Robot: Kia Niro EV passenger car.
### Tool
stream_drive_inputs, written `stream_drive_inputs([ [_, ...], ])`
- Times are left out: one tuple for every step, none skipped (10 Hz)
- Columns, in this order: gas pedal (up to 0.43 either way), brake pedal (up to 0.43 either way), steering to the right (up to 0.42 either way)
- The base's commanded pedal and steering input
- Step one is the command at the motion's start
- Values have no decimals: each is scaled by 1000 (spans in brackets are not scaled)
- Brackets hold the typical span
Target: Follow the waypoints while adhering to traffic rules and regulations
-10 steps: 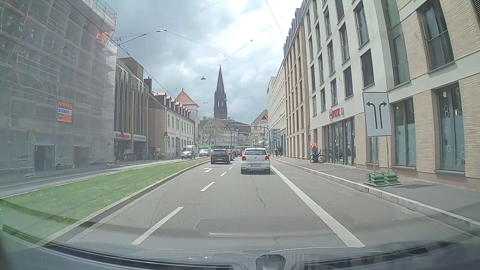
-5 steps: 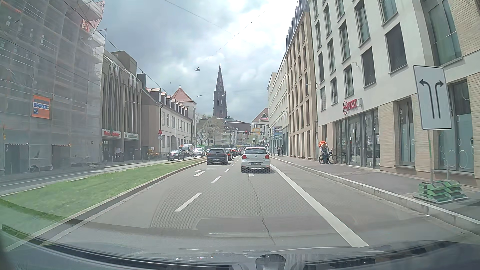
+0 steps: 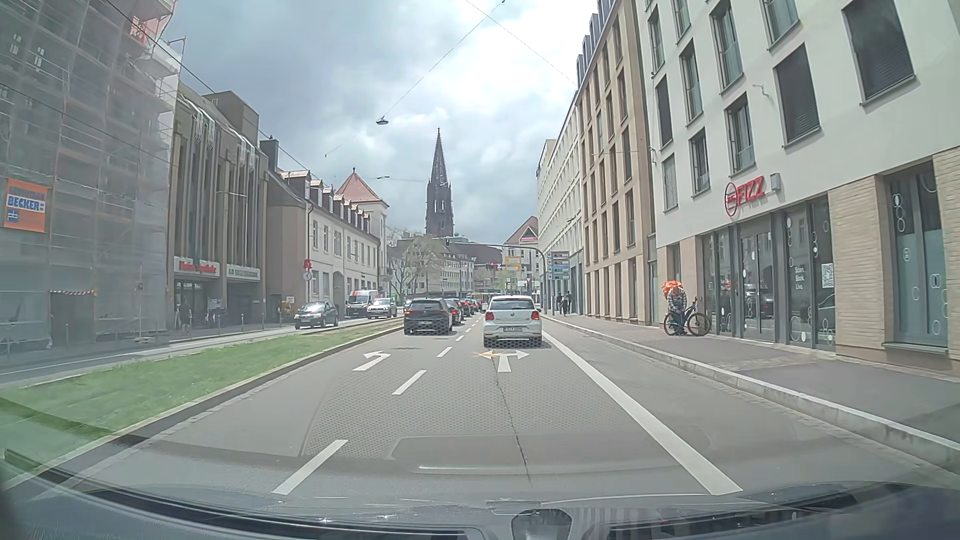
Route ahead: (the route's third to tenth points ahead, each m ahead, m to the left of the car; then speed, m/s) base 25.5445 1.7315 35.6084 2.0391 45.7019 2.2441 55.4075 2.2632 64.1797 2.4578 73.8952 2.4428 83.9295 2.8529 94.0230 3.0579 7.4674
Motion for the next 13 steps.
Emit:
stream_drive_inputs([
  [79,0,0],
  [79,0,-1],
  [79,0,-1],
  [67,0,0],
  [67,0,-1],
  [59,0,0],
  [47,0,-1],
  [47,0,-1],
  [47,0,-1],
  [47,0,-1],
  [47,0,-1],
  [47,0,0],
  [47,0,0],
])
